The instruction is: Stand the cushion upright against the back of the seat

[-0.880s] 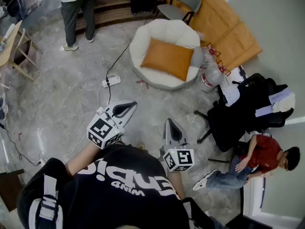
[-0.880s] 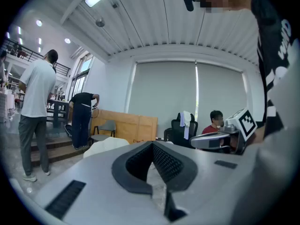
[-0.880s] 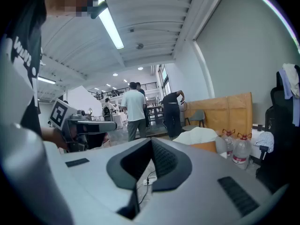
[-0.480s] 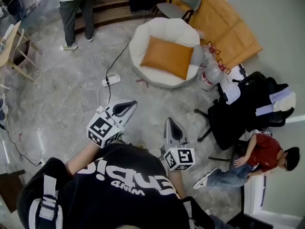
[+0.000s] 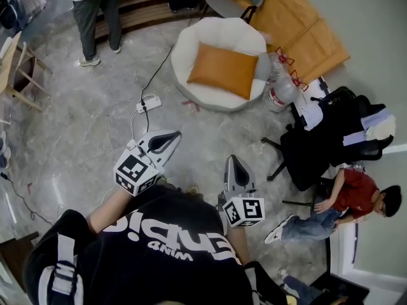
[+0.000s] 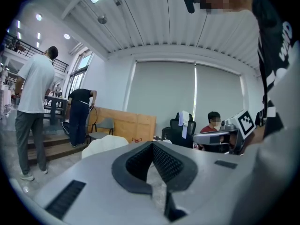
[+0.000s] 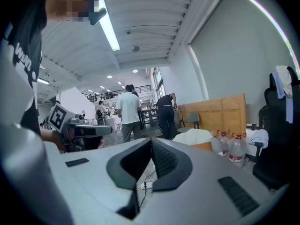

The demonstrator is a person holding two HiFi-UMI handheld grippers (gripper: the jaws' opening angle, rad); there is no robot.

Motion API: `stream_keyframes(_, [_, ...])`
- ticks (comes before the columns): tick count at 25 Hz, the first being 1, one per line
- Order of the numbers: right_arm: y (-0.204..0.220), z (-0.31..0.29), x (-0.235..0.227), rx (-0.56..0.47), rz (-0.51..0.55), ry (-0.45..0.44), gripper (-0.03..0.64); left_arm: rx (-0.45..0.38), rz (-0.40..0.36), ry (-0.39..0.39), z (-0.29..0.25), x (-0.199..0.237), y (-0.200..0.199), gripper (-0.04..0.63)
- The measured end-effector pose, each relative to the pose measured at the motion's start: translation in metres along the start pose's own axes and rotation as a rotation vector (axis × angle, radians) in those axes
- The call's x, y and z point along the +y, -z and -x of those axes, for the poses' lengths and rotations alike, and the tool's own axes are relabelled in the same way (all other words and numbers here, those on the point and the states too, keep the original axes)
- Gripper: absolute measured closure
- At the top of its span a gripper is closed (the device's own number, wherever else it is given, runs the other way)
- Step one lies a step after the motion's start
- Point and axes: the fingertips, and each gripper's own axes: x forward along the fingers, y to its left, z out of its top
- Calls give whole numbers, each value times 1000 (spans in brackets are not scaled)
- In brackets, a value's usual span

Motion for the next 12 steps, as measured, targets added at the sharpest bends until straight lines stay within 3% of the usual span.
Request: stream_keyframes(12, [15, -14, 19, 17, -23, 98, 595, 16, 14, 83, -3, 38, 5, 589])
